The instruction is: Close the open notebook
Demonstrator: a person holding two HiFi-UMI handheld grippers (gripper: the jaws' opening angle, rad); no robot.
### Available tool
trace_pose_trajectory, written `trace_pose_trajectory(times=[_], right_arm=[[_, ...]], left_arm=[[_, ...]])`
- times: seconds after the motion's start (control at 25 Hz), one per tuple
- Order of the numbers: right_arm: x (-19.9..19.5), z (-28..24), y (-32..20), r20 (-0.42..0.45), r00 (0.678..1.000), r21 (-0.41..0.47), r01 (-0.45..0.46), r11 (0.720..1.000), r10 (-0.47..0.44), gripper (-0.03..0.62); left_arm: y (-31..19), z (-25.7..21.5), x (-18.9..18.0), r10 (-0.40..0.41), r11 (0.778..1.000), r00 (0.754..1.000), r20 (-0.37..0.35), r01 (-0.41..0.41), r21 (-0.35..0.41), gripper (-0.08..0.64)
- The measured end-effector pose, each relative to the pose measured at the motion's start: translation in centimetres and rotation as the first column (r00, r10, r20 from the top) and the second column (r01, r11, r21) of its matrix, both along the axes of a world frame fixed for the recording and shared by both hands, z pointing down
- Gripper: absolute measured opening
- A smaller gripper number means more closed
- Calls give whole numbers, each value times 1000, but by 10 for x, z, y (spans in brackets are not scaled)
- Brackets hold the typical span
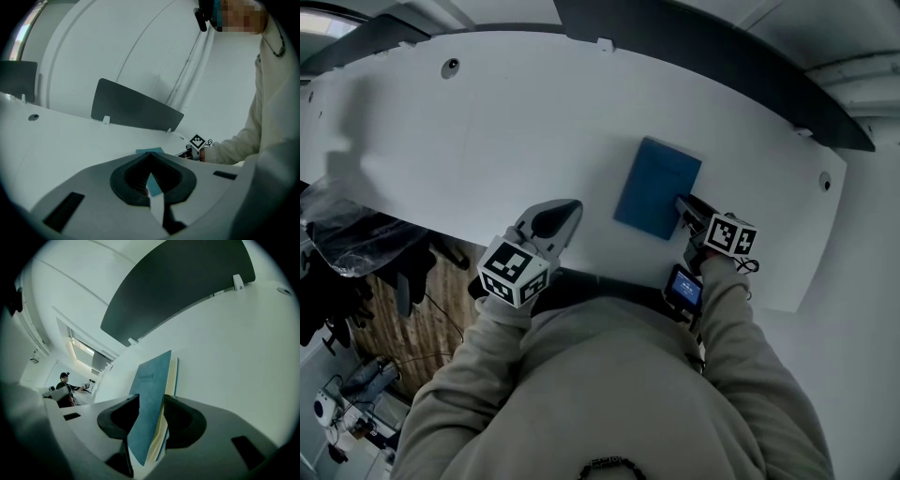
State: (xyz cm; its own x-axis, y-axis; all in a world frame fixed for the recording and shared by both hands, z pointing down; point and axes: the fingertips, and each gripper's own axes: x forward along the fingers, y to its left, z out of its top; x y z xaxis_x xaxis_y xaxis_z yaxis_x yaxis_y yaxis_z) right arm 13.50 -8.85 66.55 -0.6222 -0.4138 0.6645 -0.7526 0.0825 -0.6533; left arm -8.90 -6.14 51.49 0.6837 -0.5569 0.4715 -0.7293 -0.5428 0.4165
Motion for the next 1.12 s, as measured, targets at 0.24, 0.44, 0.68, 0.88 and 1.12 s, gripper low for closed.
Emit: trace_pose_trajectory(times=[0.24, 0.44, 0.68, 0.88, 1.12], right_arm=[[-1, 1, 2, 6, 1000, -7, 4, 1000, -4, 181], [-1, 11, 3, 14, 1000, -15, -9, 1000, 9, 182], [-11, -18, -2, 150, 987, 10, -60, 998, 58, 165], [-29, -52, -3, 174, 985, 72, -4, 997, -8, 164], [-67, -93, -7, 239, 970, 136, 11, 991, -43, 164]], left_arm=[[3, -6, -7, -9, 1000, 1000, 5, 9, 7, -5], [8, -4, -12, -14, 1000, 1000, 13, 14, -1, -5], [13, -9, -10, -6, 1000, 1000, 11, 6, 7, -5], [11, -17, -18, -20, 1000, 1000, -7, 20, 16, -5], [5, -26, -21, -4, 999, 1000, -19, 5, 39, -5]])
